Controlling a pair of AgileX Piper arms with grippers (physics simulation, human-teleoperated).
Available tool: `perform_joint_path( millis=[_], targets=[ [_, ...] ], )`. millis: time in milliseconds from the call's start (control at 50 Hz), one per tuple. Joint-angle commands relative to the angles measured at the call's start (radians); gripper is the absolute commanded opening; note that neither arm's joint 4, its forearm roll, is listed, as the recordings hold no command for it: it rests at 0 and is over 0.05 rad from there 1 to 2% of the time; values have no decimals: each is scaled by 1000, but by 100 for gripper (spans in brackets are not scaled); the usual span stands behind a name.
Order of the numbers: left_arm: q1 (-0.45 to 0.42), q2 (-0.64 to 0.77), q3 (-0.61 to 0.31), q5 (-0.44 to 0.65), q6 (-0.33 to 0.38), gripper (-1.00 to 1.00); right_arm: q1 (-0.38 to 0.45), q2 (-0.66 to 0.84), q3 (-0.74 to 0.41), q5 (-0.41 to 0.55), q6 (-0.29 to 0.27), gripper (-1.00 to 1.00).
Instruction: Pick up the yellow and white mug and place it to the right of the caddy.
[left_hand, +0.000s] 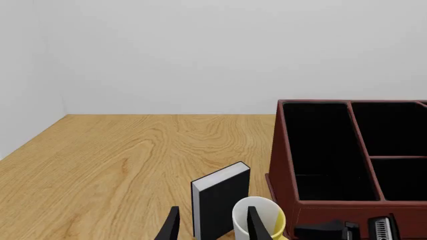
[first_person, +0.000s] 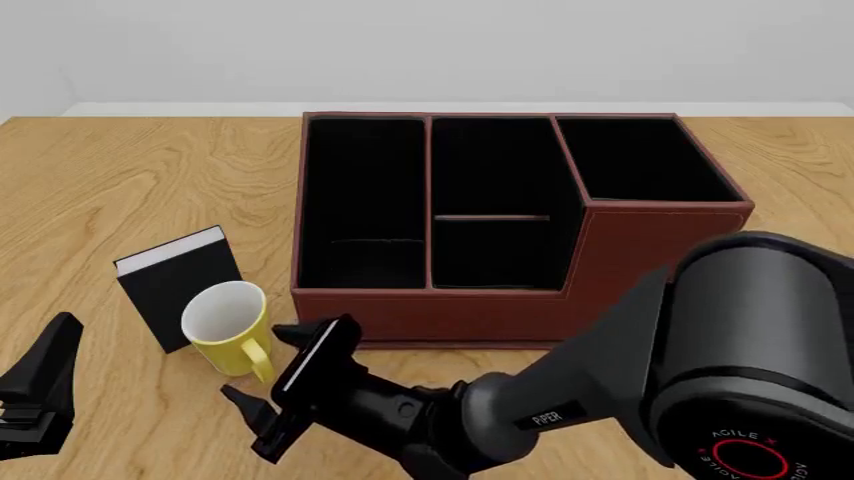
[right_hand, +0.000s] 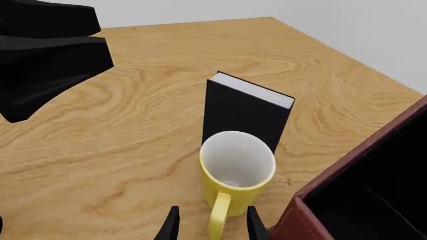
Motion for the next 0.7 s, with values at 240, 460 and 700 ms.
perform_joint_path(
  millis=[240, 460, 700],
  targets=[
    [0, 0, 0, 0, 0, 100, 1, 28, -25, 7, 8, 100],
    [0, 0, 0, 0, 0, 100, 5, 41, -36, 9, 14, 100],
    [0, 0, 0, 0, 0, 100, 0, 54, -39, 4, 16, 100]
  ],
)
